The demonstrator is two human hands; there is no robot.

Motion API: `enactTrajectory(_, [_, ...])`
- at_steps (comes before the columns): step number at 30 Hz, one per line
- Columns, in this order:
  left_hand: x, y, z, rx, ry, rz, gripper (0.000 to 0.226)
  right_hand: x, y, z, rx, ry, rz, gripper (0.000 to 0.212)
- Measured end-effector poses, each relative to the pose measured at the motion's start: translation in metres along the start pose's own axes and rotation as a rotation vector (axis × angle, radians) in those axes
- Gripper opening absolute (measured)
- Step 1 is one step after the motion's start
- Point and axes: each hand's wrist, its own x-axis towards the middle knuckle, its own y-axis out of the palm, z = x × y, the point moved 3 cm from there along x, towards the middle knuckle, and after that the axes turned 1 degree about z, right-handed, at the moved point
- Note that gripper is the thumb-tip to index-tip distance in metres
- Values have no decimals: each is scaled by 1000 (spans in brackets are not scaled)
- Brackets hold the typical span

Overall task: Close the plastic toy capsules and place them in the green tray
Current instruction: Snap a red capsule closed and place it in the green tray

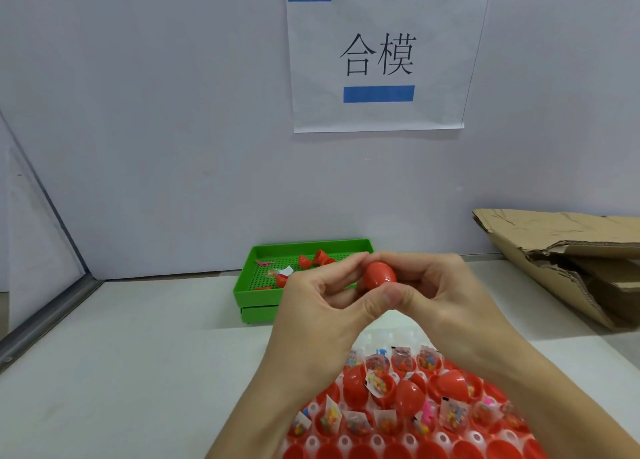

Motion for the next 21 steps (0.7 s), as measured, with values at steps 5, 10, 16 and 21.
enactTrajectory(5, [0,0,0,-1,12,-21,25,0,-1,1,6,8,-7,23])
enactTrajectory(10, [-1,0,2,1,8,-27,27,-1,4,-5,-20,18,8,32])
enactTrajectory(16, [-1,2,-5,22,52,-73,30,1,-3,0,41,17,14,28])
enactTrajectory(21, [0,1,-7,47,42,-66,59,2,-11,-1,54,32,7,34])
